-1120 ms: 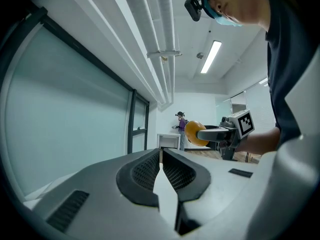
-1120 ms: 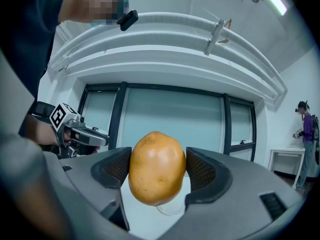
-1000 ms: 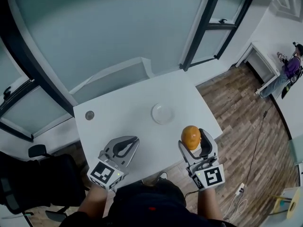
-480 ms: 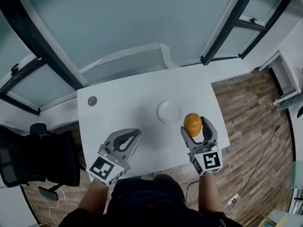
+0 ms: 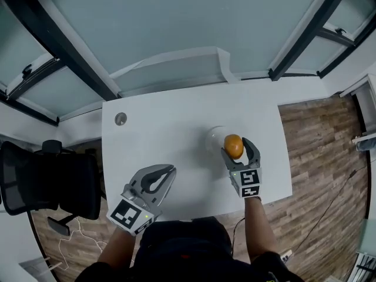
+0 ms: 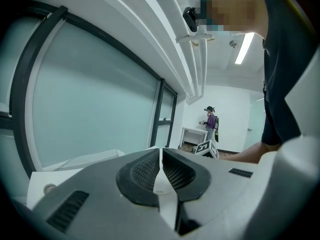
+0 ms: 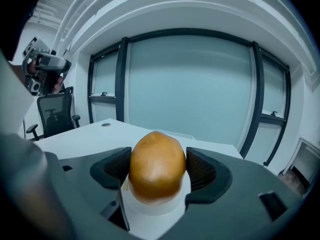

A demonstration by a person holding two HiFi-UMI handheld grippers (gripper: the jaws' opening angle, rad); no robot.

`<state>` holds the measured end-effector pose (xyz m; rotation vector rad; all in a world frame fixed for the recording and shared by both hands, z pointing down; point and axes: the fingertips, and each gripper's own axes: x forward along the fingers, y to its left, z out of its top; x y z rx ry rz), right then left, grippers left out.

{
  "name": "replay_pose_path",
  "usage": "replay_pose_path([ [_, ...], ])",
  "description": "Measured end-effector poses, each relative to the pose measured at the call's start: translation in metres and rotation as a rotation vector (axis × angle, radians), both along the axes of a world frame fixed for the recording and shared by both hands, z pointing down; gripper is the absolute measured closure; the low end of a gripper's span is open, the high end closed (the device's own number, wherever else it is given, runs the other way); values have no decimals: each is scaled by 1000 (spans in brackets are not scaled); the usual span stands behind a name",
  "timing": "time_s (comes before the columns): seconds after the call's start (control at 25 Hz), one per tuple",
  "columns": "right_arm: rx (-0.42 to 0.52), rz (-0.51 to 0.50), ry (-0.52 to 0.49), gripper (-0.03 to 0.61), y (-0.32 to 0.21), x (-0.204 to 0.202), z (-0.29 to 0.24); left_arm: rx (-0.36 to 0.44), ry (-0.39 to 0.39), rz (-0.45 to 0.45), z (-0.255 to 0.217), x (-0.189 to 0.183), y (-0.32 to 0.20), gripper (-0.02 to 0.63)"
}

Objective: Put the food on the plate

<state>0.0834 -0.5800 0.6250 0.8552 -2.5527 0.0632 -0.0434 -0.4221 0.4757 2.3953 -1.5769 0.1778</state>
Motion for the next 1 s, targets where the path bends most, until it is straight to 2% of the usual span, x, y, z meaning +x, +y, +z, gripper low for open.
replay_pose_path([
  [0.32,-105,-65,147,222,-22,-37,81,-37,21,-52,18,-20,-5,578],
  [0.52,-107,-71,203,222,-24,-39,104,-47,23,-71,24,-26,-3,578],
  [0.76,-130,-65,183,221,-24,-42,101,-59,41,-50,25,-27,0,578],
  [0.88,-101,-44,132,218,-22,-38,73,-53,61,-36,18,-28,1,578],
  [1.0,-63,-26,30,218,-11,-32,26,-30,52,-4,12,-28,5,578],
])
